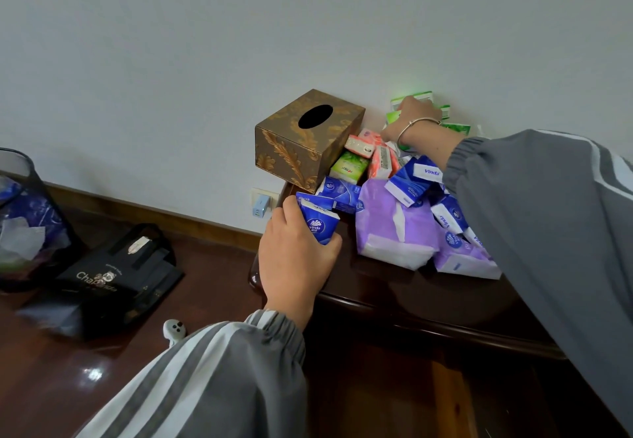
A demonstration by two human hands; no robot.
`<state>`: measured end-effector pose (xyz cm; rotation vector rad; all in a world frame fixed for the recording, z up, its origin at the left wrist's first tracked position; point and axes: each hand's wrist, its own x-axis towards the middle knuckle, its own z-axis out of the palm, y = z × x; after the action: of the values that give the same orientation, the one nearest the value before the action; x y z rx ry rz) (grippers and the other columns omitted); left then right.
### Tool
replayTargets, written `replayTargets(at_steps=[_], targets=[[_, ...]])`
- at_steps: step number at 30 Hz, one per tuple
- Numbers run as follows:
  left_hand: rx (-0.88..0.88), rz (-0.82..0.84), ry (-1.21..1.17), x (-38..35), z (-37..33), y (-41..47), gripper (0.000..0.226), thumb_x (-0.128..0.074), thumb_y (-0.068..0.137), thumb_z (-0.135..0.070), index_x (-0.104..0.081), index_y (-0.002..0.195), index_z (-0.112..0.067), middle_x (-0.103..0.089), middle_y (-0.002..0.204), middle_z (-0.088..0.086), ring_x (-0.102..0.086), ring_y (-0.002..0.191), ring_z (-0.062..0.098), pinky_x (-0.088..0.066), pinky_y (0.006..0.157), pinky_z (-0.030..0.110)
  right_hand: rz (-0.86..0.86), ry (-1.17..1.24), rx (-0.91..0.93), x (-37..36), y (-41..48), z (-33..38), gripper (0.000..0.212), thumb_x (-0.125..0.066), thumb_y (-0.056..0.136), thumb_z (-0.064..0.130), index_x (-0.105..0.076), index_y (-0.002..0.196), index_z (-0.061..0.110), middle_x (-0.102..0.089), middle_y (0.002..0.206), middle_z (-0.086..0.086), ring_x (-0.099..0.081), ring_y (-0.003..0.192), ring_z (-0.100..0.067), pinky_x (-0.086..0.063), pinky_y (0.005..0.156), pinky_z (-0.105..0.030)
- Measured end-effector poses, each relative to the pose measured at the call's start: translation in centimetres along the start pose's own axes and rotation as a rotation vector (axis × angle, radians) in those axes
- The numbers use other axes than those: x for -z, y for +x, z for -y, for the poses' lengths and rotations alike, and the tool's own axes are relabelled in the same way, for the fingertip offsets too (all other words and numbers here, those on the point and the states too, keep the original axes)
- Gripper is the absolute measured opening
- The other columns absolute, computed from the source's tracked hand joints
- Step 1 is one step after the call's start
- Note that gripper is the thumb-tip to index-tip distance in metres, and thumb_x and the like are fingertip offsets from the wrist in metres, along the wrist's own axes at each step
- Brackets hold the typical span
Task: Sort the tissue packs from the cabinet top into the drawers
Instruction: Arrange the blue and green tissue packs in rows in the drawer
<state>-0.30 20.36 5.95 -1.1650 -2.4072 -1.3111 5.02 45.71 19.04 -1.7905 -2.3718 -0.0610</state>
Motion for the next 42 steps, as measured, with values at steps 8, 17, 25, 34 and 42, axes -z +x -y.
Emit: replayTargets(at_steps=[8, 17, 25, 34, 42], targets=[[0.007, 0.014, -0.016, 0.0, 0.2, -0.1, 0.077, -0.073, 0.069, -0.051, -0.033, 0.127, -0.020, -0.059, 0.112, 0.005, -0.061, 0.101, 0.020, -0.052, 0.069, 0.030, -0.102, 0.073, 0.107, -0.7, -0.8, 0.0, 0.054, -0.070, 0.073, 0.035, -0.044, 0.117, 0.015, -0.056, 0.116, -0.014, -0.049, 0.112, -0.037, -0.045, 0.081, -0.039], [-0.005, -0.012, -0.034, 0.1, 0.1, -0.1, 0.071, -0.069, 0.069, -0.049, -0.035, 0.124, -0.019, -0.059, 0.111, 0.005, -0.062, 0.098, 0.024, -0.052, 0.069, 0.032, -0.624, 0.834, 0.205, 4.0, -9.6, 0.1, 0.052, -0.073, 0.071, 0.030, -0.053, 0.115, 0.011, -0.057, 0.112, -0.006, -0.052, 0.101, -0.024, -0.037, 0.083, -0.025], [0.145, 0.062, -0.252, 1.7, -0.2, -0.4, 0.068, -0.070, 0.072, -0.045, -0.034, 0.127, -0.029, -0.061, 0.118, -0.001, -0.063, 0.102, 0.021, -0.043, 0.076, 0.028, -0.325, 1.383, 0.065, 3.7, -26.1, -7.8, 0.046, -0.079, 0.070, 0.015, -0.054, 0.107, 0.023, -0.058, 0.096, 0.021, -0.059, 0.083, 0.008, -0.044, 0.072, -0.006], [0.140, 0.275, -0.600, 8.2, -1.3, -11.1, 0.069, -0.071, 0.064, -0.035, -0.039, 0.122, -0.052, -0.059, 0.107, -0.033, -0.062, 0.095, -0.006, -0.049, 0.084, 0.019, 0.269, 1.474, -0.201, -3.4, -38.3, -16.1, 0.039, -0.076, 0.072, 0.008, -0.067, 0.104, 0.030, -0.070, 0.094, 0.002, -0.069, 0.084, -0.012, -0.058, 0.074, -0.027], [0.446, 0.684, -0.462, 6.9, 3.6, -21.4, 0.043, -0.080, 0.073, -0.013, -0.051, 0.099, -0.030, -0.067, 0.079, -0.007, -0.061, 0.059, -0.006, -0.047, 0.055, 0.008, 0.611, 1.398, -0.494, -10.4, -41.5, -16.8, 0.026, -0.073, 0.077, 0.021, -0.063, 0.100, 0.023, -0.069, 0.099, -0.006, -0.069, 0.085, -0.020, -0.053, 0.055, -0.026]])
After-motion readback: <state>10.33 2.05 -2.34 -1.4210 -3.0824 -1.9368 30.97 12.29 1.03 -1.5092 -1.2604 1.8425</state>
